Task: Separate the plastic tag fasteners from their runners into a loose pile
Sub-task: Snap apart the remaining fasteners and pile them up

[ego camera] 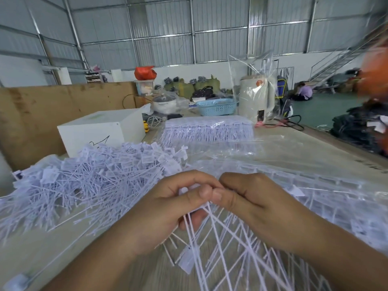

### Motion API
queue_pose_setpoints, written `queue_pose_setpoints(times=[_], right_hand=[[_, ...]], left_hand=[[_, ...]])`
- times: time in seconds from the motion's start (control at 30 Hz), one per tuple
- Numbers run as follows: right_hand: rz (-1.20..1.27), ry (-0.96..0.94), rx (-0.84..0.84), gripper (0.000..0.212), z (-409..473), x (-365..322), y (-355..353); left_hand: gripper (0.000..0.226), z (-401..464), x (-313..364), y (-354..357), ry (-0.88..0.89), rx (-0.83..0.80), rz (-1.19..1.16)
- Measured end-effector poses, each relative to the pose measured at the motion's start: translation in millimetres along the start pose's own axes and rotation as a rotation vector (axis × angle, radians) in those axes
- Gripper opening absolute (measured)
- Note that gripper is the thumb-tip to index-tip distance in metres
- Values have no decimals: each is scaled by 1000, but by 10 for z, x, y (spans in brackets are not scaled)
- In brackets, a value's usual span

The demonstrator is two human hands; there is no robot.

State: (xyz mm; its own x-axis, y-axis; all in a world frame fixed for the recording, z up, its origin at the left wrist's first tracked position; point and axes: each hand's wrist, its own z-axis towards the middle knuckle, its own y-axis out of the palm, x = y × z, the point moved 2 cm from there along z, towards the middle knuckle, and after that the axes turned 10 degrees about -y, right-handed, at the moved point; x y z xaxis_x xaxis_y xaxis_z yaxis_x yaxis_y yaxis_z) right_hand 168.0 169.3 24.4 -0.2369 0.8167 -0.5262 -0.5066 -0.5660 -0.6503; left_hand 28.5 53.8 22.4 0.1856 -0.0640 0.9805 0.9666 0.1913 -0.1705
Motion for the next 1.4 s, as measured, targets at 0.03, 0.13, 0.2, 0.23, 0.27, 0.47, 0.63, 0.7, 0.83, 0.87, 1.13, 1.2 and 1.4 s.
queue_pose_setpoints(times=[0.03,0.13,0.2,0.23,0.27,0.47,0.63,0.7,0.83,0.87,1.13,1.2,1.4], right_hand=[[-29,1,-3,49,0,4,-1],[-118,-6,-18,53,0,7,11],[-127,-8,-22,55,-1,12,24],[-107,-5,-31,56,-2,17,33],[-78,-1,-44,56,-4,27,40],[157,129,-90,48,-16,145,-58],[169,111,32,45,16,80,-79],[150,129,121,48,30,50,-81],[70,131,279,45,34,-30,-5],[54,120,312,43,30,-59,26],[98,201,595,52,-8,0,-348],[165,120,384,44,-2,-44,-247],[291,43,93,39,-1,-58,-117]], left_hand=[[26,-5,6,-9,12,-33,-5],[31,-25,24,-50,-19,-117,-23],[27,-35,26,-67,-54,-175,-30],[19,-41,29,-65,-57,-206,-34],[11,-44,35,-63,-51,-226,-38],[11,-48,34,-143,-42,-115,43],[7,-18,6,-141,-52,-20,106],[11,-8,19,-140,-22,95,133],[10,6,50,14,60,296,112],[12,2,56,68,83,334,122],[18,-62,57,266,101,342,109],[9,-66,71,254,108,340,99],[24,-74,112,116,111,254,-46]])
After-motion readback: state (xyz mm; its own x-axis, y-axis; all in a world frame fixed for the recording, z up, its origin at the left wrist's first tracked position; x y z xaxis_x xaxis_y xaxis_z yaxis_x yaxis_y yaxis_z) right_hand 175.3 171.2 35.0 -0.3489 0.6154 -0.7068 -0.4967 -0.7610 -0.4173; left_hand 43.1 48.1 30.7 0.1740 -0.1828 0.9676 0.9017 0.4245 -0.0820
